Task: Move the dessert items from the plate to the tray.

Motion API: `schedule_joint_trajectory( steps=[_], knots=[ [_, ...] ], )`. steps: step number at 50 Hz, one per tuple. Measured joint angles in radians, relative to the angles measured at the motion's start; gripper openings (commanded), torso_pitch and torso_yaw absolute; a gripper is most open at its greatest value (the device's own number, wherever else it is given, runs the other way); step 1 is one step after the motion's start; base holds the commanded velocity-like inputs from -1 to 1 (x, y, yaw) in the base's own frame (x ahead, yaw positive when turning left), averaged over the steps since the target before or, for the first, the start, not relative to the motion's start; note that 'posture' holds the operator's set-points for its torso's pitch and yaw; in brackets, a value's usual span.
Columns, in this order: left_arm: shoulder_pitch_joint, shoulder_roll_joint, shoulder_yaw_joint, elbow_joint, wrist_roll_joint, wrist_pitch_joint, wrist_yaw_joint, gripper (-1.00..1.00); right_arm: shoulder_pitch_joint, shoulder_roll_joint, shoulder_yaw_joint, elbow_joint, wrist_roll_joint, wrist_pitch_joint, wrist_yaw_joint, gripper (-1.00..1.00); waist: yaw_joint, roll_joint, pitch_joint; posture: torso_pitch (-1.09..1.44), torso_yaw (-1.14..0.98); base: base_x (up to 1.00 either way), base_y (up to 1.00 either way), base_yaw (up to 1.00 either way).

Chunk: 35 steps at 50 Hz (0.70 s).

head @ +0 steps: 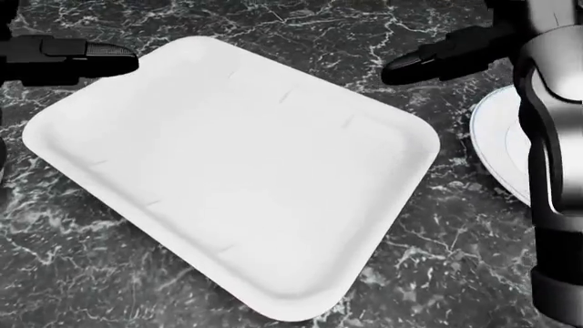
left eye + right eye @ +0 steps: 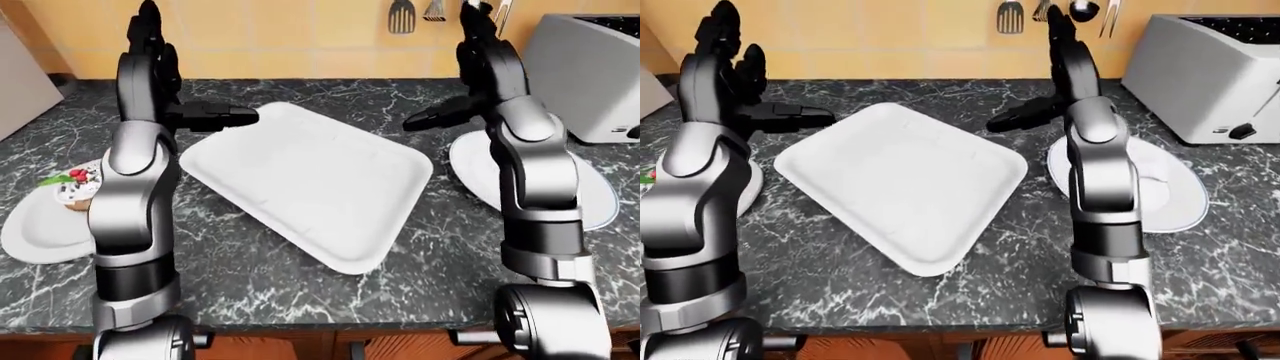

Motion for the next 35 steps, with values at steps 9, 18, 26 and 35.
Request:
schedule_joint_trajectory(
  steps=[9,18,26,35],
  knots=[
    [0.0,0.006,0.011,-0.003,0.012,-0.005,-0.004,1.0,-0.062,-0.152,0.002,0.035,-0.228,0.068,0.213,1.0,0.006,-0.013,0.001,0.0,0.0,0.0,0.0,0.0],
    [-0.022,0.026,0.022,-0.039,0.007,0.041,-0.01,1.0,-0.248,-0.321,0.025,0.488,-0.541,-0.218,0.409,1.0,0.0,-0.017,0.0,0.0,0.0,0.0,0.0,0.0],
    [0.008,0.031,0.026,-0.061,-0.002,0.038,-0.02,1.0,-0.354,-0.371,0.093,0.845,-0.779,-0.578,0.357,1.0,0.004,-0.008,0.003,0.0,0.0,0.0,0.0,0.0],
    [0.001,0.035,0.03,-0.092,-0.008,0.078,-0.011,1.0,-0.379,-0.39,0.122,1.032,-1.068,-0.823,0.235,1.0,-0.004,-0.001,-0.005,0.0,0.0,0.0,0.0,0.0]
  ],
)
